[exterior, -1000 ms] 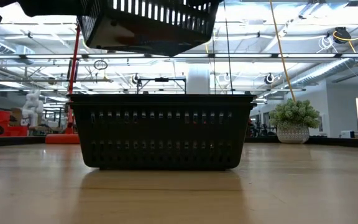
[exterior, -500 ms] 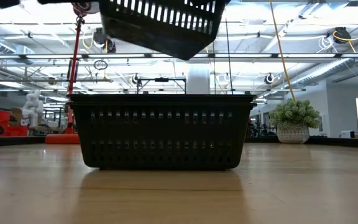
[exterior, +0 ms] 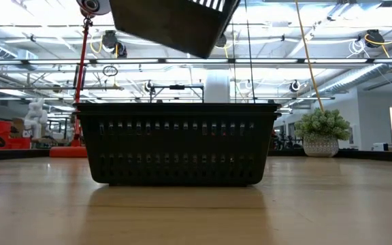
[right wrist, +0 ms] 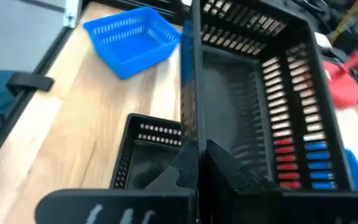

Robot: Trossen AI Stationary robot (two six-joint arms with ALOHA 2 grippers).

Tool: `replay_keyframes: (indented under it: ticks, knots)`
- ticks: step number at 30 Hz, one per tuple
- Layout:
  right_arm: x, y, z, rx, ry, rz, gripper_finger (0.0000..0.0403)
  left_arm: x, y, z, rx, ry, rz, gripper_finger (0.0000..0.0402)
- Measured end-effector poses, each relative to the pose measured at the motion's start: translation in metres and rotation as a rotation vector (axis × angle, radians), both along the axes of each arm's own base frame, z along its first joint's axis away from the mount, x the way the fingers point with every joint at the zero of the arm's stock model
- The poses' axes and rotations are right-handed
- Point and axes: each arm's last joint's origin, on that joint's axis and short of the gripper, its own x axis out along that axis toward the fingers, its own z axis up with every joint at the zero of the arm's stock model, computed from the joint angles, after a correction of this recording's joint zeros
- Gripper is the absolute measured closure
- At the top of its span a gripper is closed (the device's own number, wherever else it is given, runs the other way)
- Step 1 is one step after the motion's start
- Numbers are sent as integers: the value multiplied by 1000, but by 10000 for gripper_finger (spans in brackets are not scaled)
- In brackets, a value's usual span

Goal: Stack baskets by color
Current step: Stack the top black bin on the bottom stacked black bins

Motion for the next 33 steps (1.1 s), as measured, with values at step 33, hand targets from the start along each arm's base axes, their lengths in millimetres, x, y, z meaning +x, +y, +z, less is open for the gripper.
replay_keyframes:
  ticks: [33]
  knots:
    - [7,65,-13,114,-58,-125,397,-25,3,10,-373,-58,103,128]
